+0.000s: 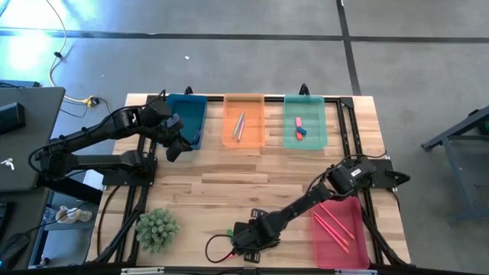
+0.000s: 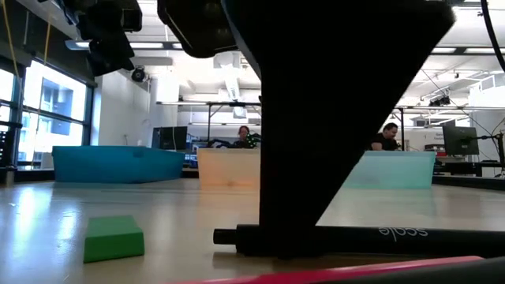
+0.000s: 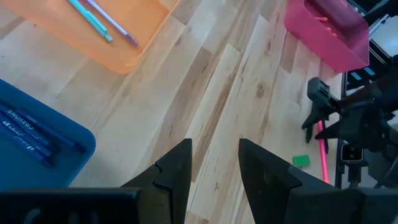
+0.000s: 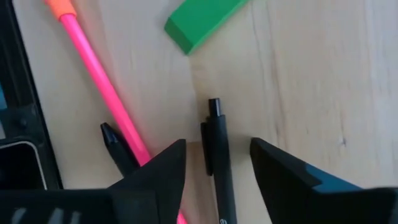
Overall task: Sort crayons/erasers/pens/pencils in bins
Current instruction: Put the top black ballpen into the orange bin
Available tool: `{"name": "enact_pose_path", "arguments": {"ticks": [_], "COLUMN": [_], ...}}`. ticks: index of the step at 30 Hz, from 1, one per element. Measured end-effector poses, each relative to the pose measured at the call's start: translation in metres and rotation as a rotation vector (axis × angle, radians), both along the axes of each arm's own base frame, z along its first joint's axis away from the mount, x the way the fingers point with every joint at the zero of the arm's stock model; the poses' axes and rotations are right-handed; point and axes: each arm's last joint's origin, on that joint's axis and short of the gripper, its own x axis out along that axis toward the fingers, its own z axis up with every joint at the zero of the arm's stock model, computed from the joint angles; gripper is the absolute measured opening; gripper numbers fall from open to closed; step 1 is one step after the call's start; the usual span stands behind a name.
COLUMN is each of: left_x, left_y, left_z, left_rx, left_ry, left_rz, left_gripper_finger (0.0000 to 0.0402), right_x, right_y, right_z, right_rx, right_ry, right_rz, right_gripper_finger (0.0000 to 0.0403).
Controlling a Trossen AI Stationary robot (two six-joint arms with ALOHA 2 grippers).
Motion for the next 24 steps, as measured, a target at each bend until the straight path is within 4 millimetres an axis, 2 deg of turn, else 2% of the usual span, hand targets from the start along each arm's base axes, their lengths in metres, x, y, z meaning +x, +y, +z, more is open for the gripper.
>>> {"name": "enact_pose_path", "arguments": {"ticks": [13, 24], "left_x": [0.000, 0.000], "left_y": [0.000, 0.000], "left_z": [0.000, 0.000], "left_rx": [0.005, 0.005], "left_ry": [0.000, 0.000], "left_rz": [-0.005, -0.005], "left_gripper_finger": [0.0119, 0.0119], "right_x": [-0.005, -0.012], "right_y": [-0.004, -0.017], "right_z": [-0.007, -0.009], "right_rx": [-0.045, -0.096], "right_ry": [0.072, 0.184], "right_rz": [-0.015, -0.160], "right_gripper_finger": [0.0068, 0.0058]}}
